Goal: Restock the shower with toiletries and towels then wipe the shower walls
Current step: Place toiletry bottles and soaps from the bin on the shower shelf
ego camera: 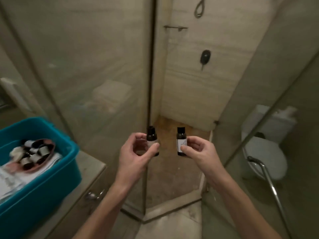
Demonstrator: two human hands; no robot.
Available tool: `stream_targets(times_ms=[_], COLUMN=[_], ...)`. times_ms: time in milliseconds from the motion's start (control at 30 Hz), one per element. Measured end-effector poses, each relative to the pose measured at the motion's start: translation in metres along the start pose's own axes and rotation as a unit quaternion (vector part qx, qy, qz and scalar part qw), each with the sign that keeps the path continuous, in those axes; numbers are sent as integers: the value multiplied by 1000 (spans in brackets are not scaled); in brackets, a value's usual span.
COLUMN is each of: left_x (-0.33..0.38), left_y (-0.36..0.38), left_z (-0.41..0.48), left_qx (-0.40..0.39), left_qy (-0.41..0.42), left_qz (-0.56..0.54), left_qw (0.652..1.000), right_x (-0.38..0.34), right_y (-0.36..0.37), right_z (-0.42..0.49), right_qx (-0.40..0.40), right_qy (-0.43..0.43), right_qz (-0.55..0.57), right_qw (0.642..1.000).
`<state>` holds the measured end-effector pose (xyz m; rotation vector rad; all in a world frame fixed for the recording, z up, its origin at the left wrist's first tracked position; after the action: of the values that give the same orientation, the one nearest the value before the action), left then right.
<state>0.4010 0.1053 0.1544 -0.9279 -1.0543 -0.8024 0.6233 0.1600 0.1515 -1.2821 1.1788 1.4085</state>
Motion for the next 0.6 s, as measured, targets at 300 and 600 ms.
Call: stream_targets(times_ms=[300, 600], left_x=[36, 41], left_y=[155, 239], left_z=[-10, 85], left_qx=[-57, -50], left_qy=[-19, 6], left_qz=[-1, 43], left_qw=[998, 998], right_x=[-5, -8], right_y=[-139, -192], right_z=[3, 92], right_qx=[105, 147], right_qy=[-7, -22], right_qz=[61, 80], right_qw=[993, 986])
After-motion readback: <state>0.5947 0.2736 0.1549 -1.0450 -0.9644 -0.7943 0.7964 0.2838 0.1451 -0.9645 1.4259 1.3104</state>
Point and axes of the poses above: each hand's wrist, its own z-axis towards the middle knuckle, its own y-axis out of the palm, x = y × z, the point moved 8 cm from there along z, towards the middle knuckle, and after that the axes turned 9 degrees about z, right-handed, at the moved point
